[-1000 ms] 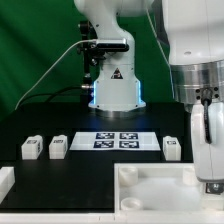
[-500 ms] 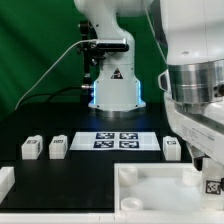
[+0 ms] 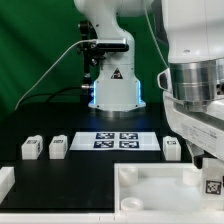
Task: Assemble one leg
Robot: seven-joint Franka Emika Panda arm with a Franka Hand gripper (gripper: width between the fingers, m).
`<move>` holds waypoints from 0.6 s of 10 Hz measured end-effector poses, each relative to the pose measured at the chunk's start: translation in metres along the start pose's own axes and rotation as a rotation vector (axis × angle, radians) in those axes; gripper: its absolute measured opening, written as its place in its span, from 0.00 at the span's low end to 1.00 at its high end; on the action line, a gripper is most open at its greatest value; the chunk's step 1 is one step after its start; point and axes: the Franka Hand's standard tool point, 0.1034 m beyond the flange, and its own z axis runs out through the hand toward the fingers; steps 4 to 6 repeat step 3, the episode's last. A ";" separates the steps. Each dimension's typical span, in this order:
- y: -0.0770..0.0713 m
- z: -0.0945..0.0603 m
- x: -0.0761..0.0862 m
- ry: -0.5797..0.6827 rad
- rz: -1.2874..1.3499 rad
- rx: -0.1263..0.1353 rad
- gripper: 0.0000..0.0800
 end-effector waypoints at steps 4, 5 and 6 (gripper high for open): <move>0.000 0.000 0.000 0.000 0.000 0.000 0.81; 0.000 0.000 0.000 0.000 0.000 0.000 0.81; 0.000 0.000 0.000 0.000 0.000 0.000 0.81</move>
Offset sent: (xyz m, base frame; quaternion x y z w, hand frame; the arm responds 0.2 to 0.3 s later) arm 0.0000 0.0000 0.0000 0.0000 0.0000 0.0000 1.0000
